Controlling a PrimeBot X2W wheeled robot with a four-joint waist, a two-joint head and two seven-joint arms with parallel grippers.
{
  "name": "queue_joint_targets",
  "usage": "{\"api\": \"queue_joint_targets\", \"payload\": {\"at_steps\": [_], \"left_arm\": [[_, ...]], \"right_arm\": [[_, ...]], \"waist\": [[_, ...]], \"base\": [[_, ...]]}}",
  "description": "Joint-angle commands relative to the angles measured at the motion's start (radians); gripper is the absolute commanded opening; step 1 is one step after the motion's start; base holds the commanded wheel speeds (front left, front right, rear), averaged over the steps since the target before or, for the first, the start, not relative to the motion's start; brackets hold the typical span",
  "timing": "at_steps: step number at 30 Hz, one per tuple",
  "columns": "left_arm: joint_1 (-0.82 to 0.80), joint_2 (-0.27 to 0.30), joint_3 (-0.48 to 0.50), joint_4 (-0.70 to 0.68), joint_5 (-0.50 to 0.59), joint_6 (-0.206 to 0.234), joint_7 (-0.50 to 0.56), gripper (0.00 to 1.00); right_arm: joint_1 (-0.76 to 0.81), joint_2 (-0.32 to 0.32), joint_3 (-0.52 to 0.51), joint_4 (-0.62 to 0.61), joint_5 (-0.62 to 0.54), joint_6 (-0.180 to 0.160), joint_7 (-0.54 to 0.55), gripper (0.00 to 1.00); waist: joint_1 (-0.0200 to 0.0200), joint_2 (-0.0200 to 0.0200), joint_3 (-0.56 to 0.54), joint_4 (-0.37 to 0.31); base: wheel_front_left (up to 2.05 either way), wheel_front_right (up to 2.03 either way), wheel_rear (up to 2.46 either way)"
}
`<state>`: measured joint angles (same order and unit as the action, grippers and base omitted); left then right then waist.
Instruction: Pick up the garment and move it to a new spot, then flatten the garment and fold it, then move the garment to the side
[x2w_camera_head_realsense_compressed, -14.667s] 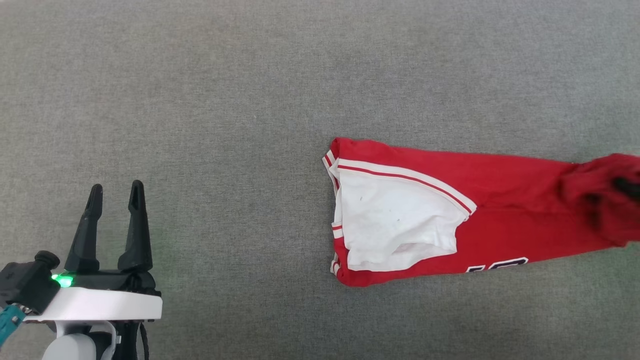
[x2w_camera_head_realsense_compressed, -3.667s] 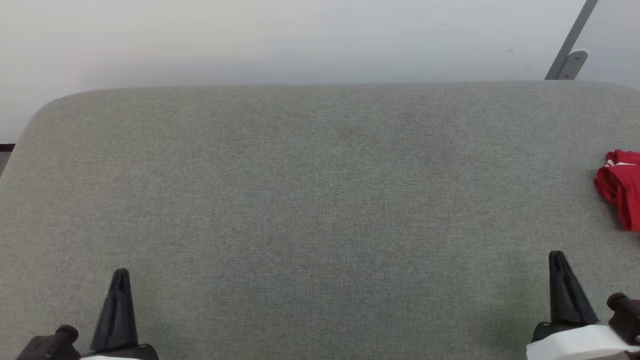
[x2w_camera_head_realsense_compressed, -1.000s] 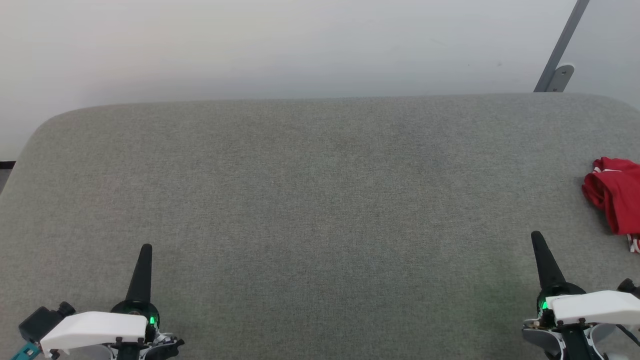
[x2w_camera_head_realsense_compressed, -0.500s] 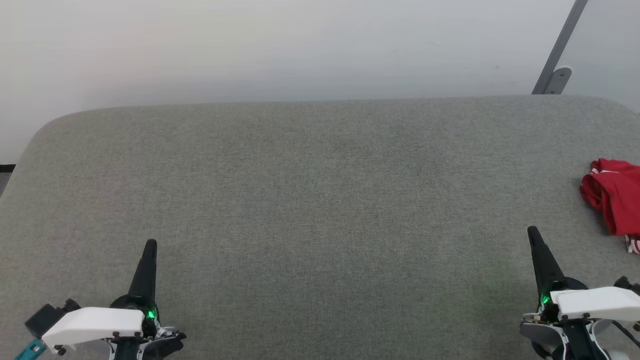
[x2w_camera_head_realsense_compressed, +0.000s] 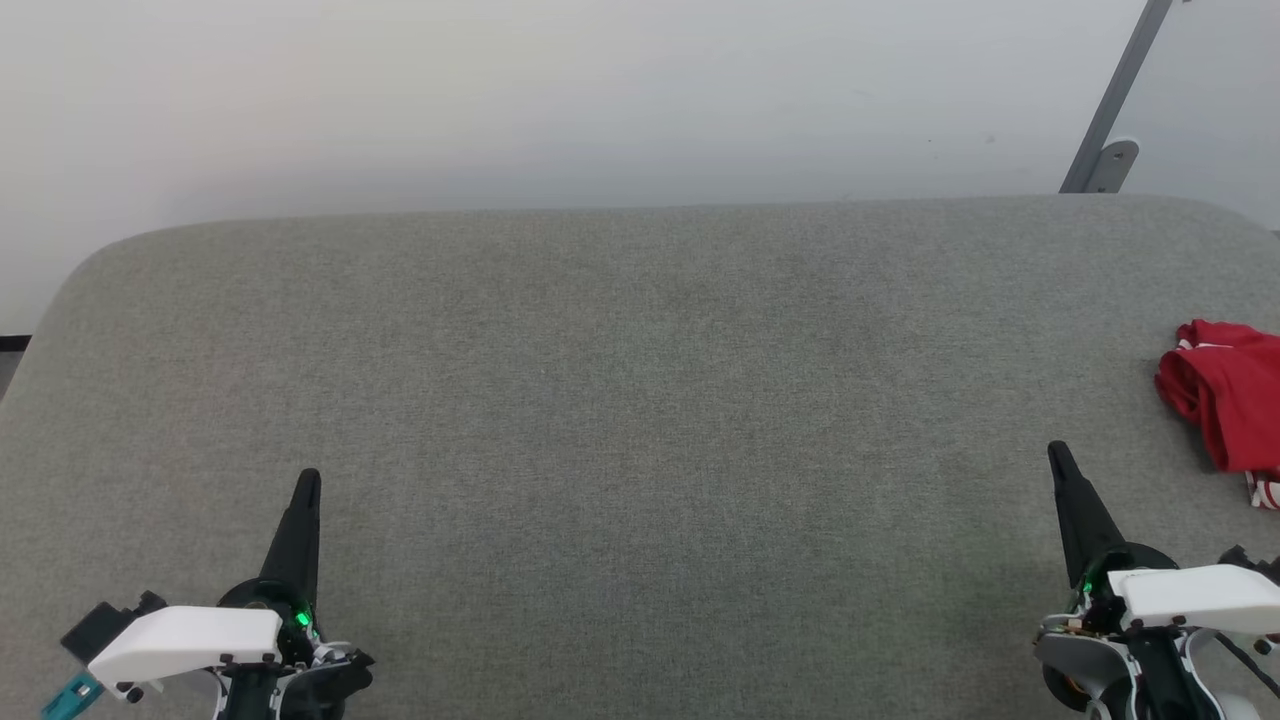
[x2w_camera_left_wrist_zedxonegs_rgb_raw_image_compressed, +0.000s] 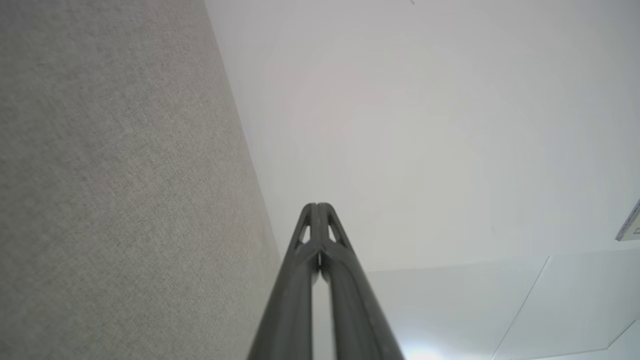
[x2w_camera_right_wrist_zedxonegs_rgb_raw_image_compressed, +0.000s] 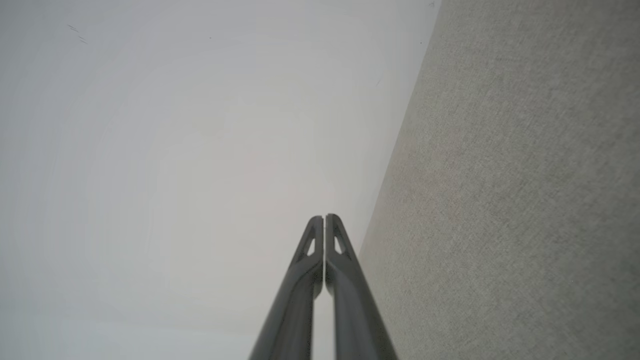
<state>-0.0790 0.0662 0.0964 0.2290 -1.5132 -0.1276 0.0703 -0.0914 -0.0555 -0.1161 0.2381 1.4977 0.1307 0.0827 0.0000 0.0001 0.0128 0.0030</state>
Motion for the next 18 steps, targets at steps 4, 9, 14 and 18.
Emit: {"api": "queue_joint_targets", "payload": {"at_steps": [4, 9, 14, 18], "left_arm": [[-0.024, -0.001, 0.003, 0.006, -0.044, -0.005, 0.015, 0.0], [-0.028, -0.004, 0.004, 0.012, -0.084, -0.005, 0.027, 0.0], [-0.034, -0.007, 0.005, 0.016, -0.102, -0.005, 0.033, 0.0], [-0.036, -0.007, 0.006, 0.018, -0.113, -0.005, 0.037, 0.0]], "right_arm": [[-0.014, 0.005, 0.001, 0.004, 0.044, 0.0, 0.016, 0.0], [-0.019, 0.006, 0.002, 0.007, 0.084, 0.0, 0.026, 0.0], [-0.024, 0.006, 0.002, 0.008, 0.106, 0.0, 0.032, 0.0], [-0.022, 0.007, 0.002, 0.009, 0.116, 0.0, 0.035, 0.0]], "waist": [[0.0, -0.0001, -0.003, -0.001], [0.0, -0.0001, -0.006, -0.002], [0.0, -0.0001, -0.008, -0.003], [0.0, -0.0001, -0.01, -0.003]], "base": [[0.0, 0.0, 0.0], [0.0, 0.0, 0.0], [0.0, 0.0, 0.0], [0.0, 0.0, 0.0]]}}
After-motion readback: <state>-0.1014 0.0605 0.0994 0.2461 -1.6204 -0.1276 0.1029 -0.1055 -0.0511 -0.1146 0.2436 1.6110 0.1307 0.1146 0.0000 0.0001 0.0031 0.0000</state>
